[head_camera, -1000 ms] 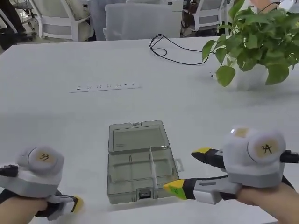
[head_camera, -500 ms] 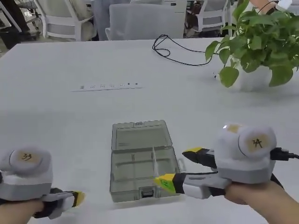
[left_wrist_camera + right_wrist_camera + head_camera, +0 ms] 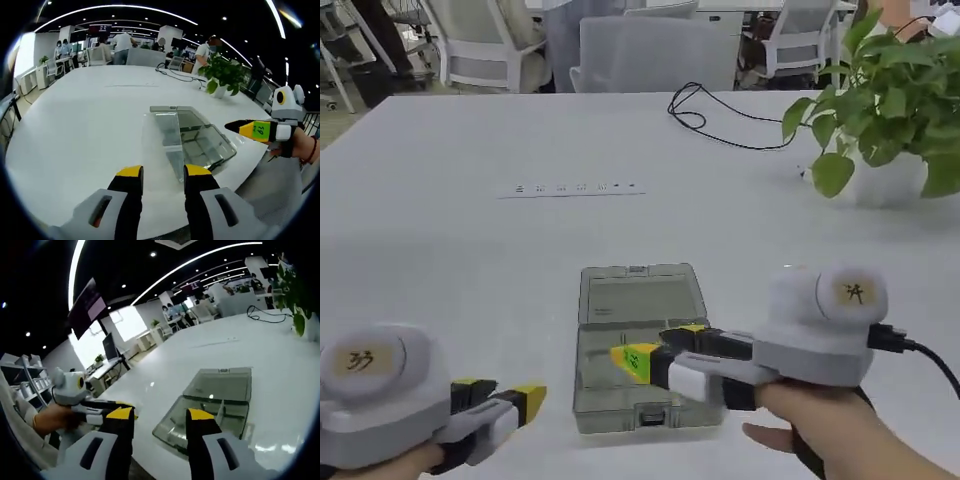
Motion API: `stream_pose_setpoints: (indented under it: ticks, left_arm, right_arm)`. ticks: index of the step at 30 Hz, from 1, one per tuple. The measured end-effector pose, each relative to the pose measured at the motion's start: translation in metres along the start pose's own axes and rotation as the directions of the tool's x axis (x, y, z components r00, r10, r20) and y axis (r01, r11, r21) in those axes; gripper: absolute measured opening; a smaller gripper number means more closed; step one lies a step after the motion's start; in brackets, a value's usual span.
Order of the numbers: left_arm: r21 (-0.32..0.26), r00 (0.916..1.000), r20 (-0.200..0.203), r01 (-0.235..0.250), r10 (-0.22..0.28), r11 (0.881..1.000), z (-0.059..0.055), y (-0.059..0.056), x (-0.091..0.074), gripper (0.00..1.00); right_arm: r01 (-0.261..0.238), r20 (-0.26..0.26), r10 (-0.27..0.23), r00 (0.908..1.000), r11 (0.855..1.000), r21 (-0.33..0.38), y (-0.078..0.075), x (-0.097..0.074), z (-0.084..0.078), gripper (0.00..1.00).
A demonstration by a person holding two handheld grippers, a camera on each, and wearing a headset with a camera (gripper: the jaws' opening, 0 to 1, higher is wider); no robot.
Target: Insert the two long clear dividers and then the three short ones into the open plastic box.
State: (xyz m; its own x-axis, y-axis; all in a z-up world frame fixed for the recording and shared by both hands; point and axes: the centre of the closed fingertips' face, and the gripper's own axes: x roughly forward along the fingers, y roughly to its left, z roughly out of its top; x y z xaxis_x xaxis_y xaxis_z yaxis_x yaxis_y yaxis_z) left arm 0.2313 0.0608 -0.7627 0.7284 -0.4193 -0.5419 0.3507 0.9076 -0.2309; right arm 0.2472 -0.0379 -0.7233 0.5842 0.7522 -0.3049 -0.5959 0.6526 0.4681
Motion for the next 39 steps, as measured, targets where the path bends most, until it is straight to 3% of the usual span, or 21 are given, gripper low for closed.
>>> stream_pose_setpoints:
  ticks: [7, 13, 28, 39]
  left_arm:
    - [0.01, 0.9921, 0.113, 0.055, -0.056, 0.998, 0.017, -0.019, -0.002, 0.3]
    - [0.011, 0.9841, 0.155, 0.086, -0.087, 0.996, 0.022, -0.031, -0.005, 0.3]
    - [0.02, 0.9682, 0.185, 0.168, -0.169, 0.986, 0.028, -0.053, -0.01, 0.3]
    - [0.007, 0.9668, 0.18, 0.183, -0.181, 0.983, 0.031, -0.056, -0.012, 0.3]
  right_arm:
    - [-0.035, 0.037, 0.033, 0.9987, 0.999, 0.036, 0.019, 0.015, 0.003, 0.32]
    - [-0.069, 0.057, 0.064, 0.9964, 0.994, 0.086, 0.031, 0.024, 0.004, 0.28]
    - [-0.103, 0.08, 0.092, 0.9925, 0.983, 0.151, 0.041, 0.031, 0.007, 0.13]
    - [-0.1, 0.086, 0.085, 0.9927, 0.976, 0.192, 0.041, 0.033, 0.006, 0.07]
